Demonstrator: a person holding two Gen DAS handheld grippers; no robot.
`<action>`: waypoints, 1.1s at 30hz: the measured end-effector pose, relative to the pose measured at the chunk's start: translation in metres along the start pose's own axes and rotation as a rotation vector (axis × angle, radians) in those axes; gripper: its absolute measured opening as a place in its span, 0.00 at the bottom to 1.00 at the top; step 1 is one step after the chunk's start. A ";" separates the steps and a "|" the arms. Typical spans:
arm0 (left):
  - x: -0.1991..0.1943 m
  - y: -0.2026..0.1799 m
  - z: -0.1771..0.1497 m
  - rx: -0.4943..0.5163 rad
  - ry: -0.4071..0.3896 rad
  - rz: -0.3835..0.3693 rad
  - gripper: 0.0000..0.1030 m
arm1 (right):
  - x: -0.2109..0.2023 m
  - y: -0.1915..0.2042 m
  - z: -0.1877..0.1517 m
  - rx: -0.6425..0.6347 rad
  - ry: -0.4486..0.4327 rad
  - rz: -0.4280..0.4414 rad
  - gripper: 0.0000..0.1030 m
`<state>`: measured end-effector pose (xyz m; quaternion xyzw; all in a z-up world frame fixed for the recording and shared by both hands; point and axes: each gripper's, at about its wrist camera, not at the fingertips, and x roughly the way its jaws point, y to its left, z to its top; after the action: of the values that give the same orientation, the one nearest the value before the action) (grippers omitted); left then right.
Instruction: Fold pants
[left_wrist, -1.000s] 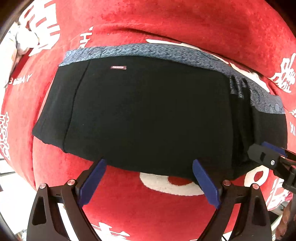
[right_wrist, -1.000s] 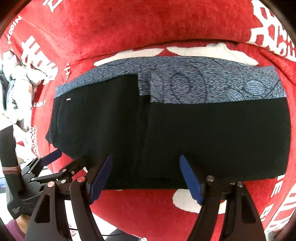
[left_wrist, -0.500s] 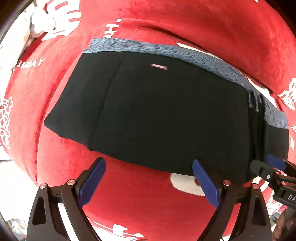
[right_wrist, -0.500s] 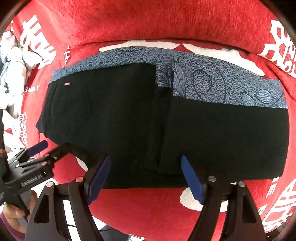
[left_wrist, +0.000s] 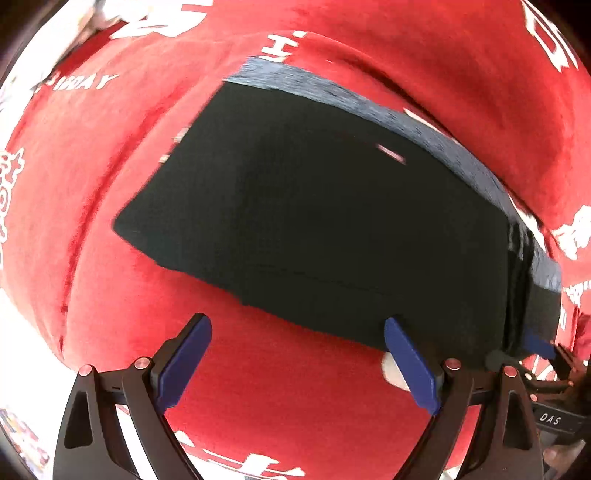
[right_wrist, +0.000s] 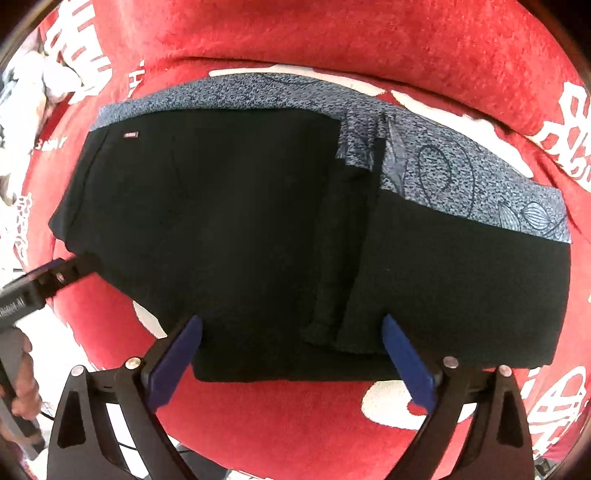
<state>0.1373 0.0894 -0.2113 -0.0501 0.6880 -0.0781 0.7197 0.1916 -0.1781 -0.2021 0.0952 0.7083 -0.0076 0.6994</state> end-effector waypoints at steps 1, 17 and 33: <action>0.000 0.006 0.002 -0.010 -0.004 0.001 0.92 | 0.001 0.000 0.000 0.002 0.000 -0.003 0.97; 0.004 0.043 0.021 -0.185 -0.031 -0.269 0.92 | 0.005 0.002 0.003 0.003 0.011 -0.009 0.98; 0.017 0.057 0.024 -0.359 -0.096 -0.514 0.98 | 0.009 0.005 0.003 -0.005 0.009 -0.017 1.00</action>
<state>0.1646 0.1412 -0.2370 -0.3522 0.6208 -0.1323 0.6879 0.1952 -0.1724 -0.2100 0.0875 0.7121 -0.0114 0.6965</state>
